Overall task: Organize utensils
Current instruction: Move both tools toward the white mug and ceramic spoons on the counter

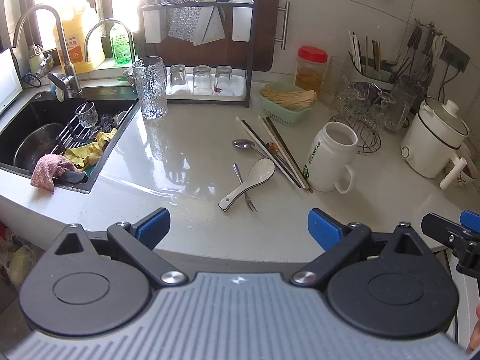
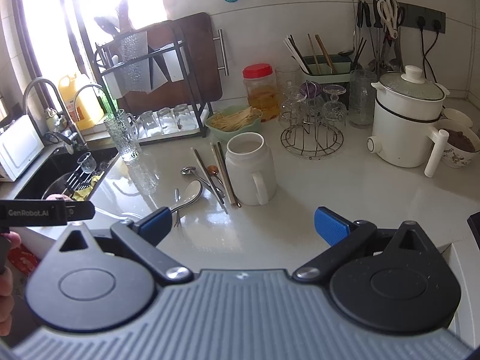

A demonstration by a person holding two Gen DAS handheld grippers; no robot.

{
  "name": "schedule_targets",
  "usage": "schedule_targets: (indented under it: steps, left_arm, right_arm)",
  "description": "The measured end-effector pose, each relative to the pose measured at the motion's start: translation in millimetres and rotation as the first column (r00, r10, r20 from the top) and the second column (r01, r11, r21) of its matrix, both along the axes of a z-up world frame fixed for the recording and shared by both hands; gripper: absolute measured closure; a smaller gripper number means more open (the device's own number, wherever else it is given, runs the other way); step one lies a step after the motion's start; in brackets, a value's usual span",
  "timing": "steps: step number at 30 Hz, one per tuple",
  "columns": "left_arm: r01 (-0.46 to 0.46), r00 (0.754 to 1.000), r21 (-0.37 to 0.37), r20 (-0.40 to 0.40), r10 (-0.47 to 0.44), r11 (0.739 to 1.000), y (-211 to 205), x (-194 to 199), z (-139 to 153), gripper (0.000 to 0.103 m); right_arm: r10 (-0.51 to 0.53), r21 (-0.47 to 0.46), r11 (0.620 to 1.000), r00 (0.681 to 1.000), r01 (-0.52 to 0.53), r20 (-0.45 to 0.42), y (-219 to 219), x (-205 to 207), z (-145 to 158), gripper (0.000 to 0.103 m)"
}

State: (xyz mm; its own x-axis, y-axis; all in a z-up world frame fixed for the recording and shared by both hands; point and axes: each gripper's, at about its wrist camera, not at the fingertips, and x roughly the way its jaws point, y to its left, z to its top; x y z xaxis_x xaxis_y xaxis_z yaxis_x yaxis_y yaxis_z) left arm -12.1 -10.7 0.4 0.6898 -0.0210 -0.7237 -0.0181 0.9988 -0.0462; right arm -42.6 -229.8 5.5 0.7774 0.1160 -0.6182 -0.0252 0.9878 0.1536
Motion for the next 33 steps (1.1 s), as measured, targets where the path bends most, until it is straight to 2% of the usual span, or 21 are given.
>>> schedule_targets:
  steps: [23,33]
  left_arm:
    - [0.057,0.998,0.003,-0.001,-0.057,0.998,-9,-1,4,0.003]
    - [0.055,0.998,-0.004,0.030,-0.055,0.998,-11,-7,8,0.003]
  right_arm:
    - [-0.016,0.000,1.000,1.000,0.016,0.025,-1,-11,-1,0.000]
    - [-0.009,-0.002,1.000,0.999,0.009,0.041,-3,-11,0,0.000]
